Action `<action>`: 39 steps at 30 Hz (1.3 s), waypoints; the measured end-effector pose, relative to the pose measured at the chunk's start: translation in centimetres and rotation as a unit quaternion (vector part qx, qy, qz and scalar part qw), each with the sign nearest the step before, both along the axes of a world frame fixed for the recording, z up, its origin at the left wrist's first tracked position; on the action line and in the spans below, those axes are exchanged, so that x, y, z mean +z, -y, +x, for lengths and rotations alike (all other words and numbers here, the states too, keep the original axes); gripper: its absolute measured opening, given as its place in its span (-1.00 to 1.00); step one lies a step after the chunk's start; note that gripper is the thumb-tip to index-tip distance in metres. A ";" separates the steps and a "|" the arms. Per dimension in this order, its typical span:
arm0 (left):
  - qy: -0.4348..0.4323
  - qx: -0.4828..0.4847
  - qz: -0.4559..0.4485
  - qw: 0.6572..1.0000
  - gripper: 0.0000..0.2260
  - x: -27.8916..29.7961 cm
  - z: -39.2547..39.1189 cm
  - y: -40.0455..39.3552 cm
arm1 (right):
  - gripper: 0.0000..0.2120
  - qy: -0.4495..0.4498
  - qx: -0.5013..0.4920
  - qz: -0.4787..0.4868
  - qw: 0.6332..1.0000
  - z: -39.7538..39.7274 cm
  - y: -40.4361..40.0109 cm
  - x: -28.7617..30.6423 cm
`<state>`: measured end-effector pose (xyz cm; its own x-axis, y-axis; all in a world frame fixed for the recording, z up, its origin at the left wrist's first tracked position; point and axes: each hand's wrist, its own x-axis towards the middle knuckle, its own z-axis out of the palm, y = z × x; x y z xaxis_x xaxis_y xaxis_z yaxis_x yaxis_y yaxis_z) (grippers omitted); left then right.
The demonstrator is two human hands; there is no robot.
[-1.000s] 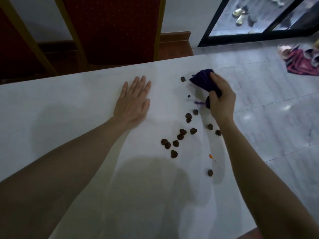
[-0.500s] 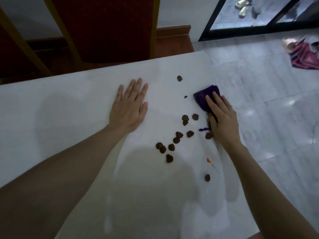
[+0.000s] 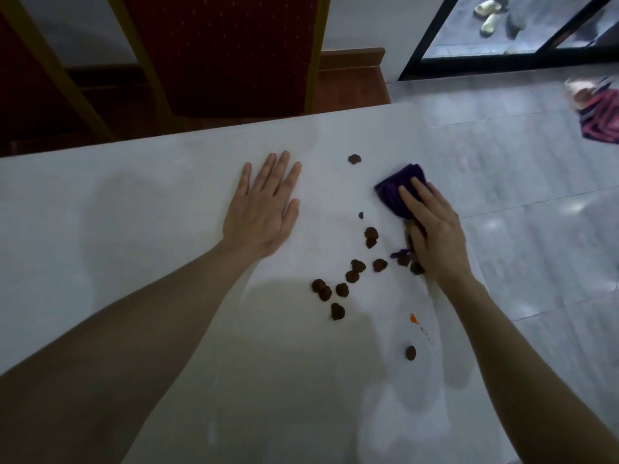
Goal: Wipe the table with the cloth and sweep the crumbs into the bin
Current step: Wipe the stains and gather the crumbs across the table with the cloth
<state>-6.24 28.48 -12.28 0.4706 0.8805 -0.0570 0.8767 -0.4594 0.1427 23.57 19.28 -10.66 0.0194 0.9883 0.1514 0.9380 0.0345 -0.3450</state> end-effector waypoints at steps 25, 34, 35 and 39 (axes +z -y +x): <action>0.082 -0.015 -0.075 0.994 -0.43 1.2 -1.8 2.4 | -0.59 -0.064 0.244 -0.039 0.967 -6.1 7.4 0.8; 0.094 0.044 -0.056 0.993 -0.46 1.2 -5.9 11.4 | -0.44 -0.191 -0.003 0.066 0.979 -4.5 8.5 3.7; 0.087 0.046 -0.054 0.994 -0.46 1.1 -6.4 12.4 | -0.43 -0.193 -0.041 0.075 0.977 -3.1 8.3 3.7; 0.042 0.042 -0.035 0.998 -0.45 0.3 -7.2 14.6 | -0.45 -0.143 -0.117 0.046 0.982 1.1 8.6 1.9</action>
